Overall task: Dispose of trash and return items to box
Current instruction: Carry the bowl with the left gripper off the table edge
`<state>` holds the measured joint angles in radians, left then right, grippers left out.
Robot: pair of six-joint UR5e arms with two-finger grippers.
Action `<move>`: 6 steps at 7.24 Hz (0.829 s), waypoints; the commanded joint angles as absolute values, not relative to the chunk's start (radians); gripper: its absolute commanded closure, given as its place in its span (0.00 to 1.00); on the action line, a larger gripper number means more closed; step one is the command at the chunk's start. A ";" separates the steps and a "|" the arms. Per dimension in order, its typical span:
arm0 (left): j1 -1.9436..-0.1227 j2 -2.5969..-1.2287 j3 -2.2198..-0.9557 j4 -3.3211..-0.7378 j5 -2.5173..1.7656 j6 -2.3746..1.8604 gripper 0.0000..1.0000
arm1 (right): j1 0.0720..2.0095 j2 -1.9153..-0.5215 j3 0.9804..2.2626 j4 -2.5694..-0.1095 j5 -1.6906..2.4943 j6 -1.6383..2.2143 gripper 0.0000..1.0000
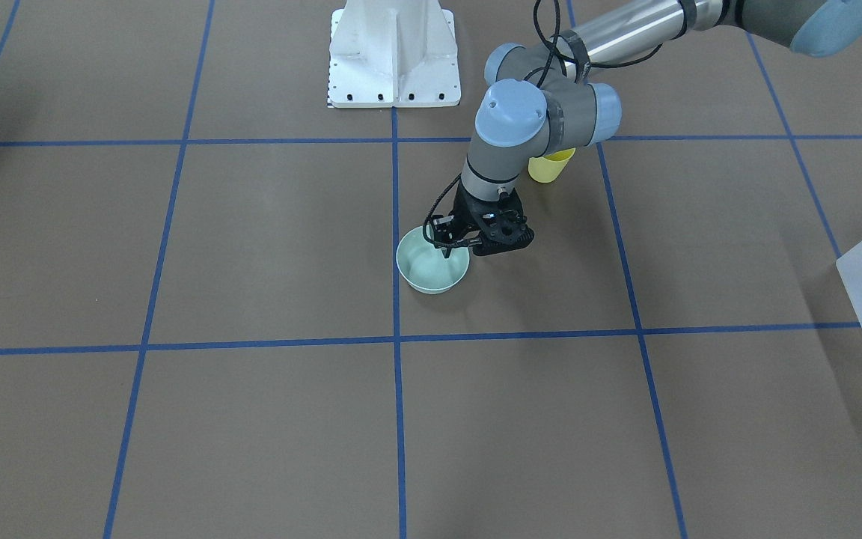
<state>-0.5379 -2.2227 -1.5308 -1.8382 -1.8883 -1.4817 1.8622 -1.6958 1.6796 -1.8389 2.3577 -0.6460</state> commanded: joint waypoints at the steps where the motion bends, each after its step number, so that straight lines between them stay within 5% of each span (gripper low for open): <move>1: -0.538 -2.235 -1.532 -1.838 -1.890 -1.493 1.00 | 1.862 -1.697 1.678 -1.838 2.358 -0.644 0.00; 3: -0.627 -2.205 -1.607 -1.819 -1.969 -1.432 1.00 | 1.862 -1.697 1.680 -1.838 2.368 -0.644 0.00; 6: -0.892 -1.966 -1.707 -1.816 -2.143 -0.985 1.00 | 1.859 -1.700 1.680 -1.838 2.375 -0.644 0.00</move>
<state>-0.7808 -2.0646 -1.6852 -1.8164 -2.0904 -1.1947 1.8605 -1.6992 1.6786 -1.8378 2.3731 -0.6443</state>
